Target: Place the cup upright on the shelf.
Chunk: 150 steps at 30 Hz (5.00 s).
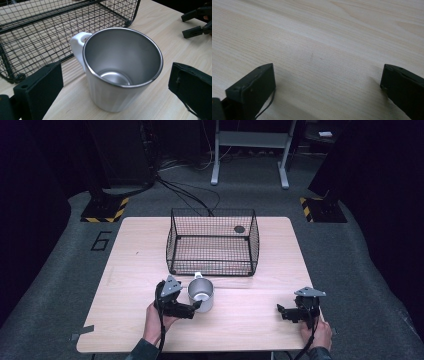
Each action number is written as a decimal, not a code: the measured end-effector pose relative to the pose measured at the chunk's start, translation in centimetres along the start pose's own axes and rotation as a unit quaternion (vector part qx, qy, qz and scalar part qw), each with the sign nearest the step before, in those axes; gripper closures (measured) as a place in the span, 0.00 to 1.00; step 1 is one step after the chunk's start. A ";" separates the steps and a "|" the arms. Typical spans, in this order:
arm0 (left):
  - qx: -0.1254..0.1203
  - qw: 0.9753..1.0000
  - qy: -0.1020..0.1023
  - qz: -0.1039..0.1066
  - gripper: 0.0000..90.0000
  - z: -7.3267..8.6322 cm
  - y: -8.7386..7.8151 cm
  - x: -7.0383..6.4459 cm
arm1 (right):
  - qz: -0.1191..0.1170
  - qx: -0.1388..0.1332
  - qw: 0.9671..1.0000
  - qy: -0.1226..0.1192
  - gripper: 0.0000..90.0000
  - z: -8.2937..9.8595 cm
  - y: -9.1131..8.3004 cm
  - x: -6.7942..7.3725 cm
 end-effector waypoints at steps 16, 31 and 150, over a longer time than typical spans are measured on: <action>0.008 1.000 0.017 0.008 0.00 -0.7 2.7 -0.6 | -0.001 0.002 1.000 0.003 0.00 0.0 0.0 0.1; 0.011 0.999 0.026 -0.016 0.06 -0.6 3.5 -0.8 | -0.001 0.001 1.000 0.003 0.00 0.0 0.0 0.1; -0.045 0.998 0.050 -0.019 0.07 -14.0 0.9 8.3 | -0.004 -0.001 1.000 -0.006 0.00 -0.1 0.1 0.1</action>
Point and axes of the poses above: each handheld gripper's, and its own axes: y roughly forward along the jaws, z roughly out of its underside, x roughly to its left, the point moved 8 cm from there along y, roughly forward along the jaws, and after that the axes turned 12 degrees about y, right-handed, at the moved point
